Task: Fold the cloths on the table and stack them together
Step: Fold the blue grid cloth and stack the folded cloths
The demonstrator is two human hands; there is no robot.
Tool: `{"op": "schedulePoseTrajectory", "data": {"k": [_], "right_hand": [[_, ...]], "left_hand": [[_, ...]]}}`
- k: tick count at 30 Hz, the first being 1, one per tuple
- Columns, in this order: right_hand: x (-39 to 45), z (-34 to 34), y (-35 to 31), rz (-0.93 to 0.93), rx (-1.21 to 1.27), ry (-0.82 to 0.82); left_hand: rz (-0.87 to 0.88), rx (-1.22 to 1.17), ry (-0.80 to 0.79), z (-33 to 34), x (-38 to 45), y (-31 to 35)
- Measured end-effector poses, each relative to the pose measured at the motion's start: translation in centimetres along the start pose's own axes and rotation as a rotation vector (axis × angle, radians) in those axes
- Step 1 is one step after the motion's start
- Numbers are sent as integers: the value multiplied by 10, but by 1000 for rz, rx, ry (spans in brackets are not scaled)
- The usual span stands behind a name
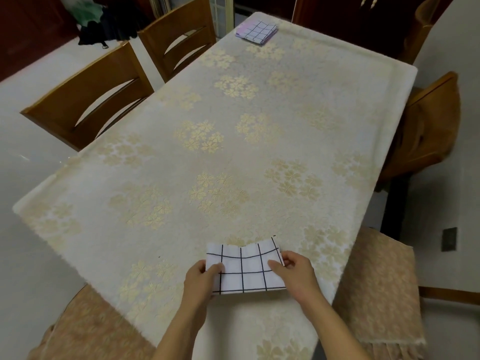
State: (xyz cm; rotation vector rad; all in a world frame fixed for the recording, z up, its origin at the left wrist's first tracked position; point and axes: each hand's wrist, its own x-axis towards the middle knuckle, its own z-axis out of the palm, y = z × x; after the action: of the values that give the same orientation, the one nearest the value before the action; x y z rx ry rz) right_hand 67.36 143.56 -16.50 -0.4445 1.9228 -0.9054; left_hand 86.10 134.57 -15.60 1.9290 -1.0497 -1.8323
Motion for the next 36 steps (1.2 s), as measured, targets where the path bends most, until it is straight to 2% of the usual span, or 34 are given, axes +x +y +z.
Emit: {"op": "schedulePoseTrajectory", "data": {"k": [3, 6, 11, 15, 18, 26, 31, 36], "right_hand": [[-10, -4, -14, -38, 81, 45], [-13, -6, -25, -143, 54, 110], [-30, -14, -47, -330, 34, 234], [-46, -25, -62, -391, 99, 326], [-55, -32, -71, -432, 141, 390], [-82, -40, -87, -516, 119, 435], [-89, -41, -85, -494, 85, 405], [-102, -37, -77, -493, 15, 305]], "left_hand": [[32, -25, -43, 2, -7, 14], [186, 85, -21, 4, -15, 25], [401, 128, -13, 2, -40, 50], [530, 140, 36, 3, -57, 69], [611, 181, 15, 2, -65, 79], [659, 205, -35, 1, -73, 83], [664, 176, 43, -9, -90, 67], [670, 127, 181, -18, -115, 36]]}}
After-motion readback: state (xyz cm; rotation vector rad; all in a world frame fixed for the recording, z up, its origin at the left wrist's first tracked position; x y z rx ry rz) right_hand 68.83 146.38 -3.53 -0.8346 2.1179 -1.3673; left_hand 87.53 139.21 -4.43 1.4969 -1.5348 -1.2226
